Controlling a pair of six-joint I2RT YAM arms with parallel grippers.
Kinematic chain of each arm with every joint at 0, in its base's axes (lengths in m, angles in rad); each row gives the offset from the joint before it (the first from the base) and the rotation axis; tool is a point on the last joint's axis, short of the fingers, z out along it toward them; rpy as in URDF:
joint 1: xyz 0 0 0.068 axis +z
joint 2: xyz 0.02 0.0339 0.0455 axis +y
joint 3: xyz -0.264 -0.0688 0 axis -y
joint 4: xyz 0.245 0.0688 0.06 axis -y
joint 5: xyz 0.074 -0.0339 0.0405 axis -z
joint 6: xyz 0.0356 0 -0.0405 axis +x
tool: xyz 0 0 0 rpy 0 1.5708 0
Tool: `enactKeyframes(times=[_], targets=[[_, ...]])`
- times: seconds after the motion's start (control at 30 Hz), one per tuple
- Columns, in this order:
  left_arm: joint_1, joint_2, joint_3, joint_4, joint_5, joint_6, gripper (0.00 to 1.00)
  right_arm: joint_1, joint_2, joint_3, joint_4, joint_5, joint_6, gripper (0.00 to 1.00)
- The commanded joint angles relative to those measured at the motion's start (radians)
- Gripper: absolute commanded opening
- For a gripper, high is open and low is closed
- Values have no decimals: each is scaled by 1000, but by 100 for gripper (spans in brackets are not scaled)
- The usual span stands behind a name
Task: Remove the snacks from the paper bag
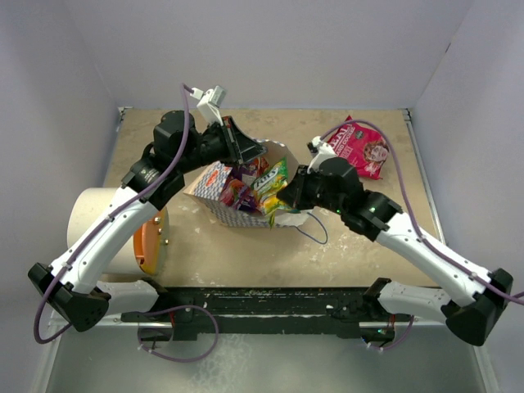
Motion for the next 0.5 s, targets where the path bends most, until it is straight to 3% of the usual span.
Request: enactKeyframes(times=[0.0,0.23,0.47], targets=[[-7,-50,-4,7,-32,28,0,7,-91,157,-163,93,-137,0],[-7,-38,29,-114,-100,44,0,7,-106,398,-339,305,-314,0],[-7,-21,65,-249,-151,66,0,-7,-20,584,-365,667,-451,0]])
